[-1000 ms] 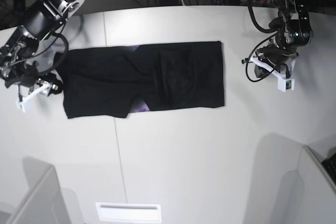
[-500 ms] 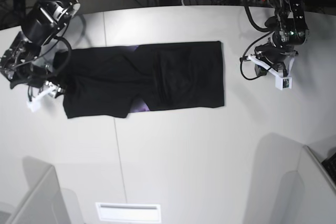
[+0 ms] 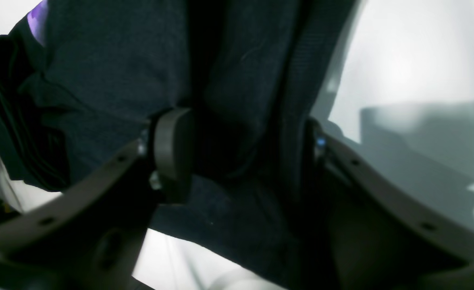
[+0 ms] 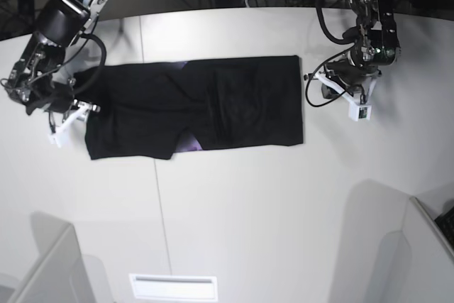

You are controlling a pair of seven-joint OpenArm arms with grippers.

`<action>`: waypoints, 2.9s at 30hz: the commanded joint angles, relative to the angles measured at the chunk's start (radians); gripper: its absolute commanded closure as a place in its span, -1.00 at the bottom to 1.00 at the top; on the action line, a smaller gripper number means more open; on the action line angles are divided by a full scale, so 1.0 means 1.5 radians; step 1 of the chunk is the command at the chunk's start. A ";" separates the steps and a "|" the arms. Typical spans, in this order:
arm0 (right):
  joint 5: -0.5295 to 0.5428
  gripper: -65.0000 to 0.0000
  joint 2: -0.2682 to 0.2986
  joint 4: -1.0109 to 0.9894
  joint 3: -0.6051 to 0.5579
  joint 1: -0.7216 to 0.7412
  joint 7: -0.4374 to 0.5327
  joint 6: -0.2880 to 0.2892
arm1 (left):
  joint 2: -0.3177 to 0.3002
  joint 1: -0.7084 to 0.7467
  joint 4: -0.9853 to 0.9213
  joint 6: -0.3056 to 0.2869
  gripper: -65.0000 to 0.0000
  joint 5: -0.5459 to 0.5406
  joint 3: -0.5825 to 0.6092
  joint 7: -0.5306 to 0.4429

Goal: Fold the T-shirt properly
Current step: 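Grasp the strip end with the right gripper and fold it toward the left gripper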

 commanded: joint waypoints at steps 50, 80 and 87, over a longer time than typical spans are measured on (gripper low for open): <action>-0.018 1.00 -0.191 0.492 -0.554 -0.133 0.161 -0.205 | -0.009 -0.002 -0.051 0.005 1.00 0.001 0.094 -0.049; -0.018 1.00 -0.193 0.208 -0.834 -0.054 0.357 -0.336 | -0.011 0.024 -0.045 0.005 1.00 0.001 0.091 -0.048; -0.016 1.00 -0.192 0.200 -0.847 -0.045 0.356 -0.365 | -0.011 0.036 -0.045 0.004 1.00 -0.003 0.004 -0.048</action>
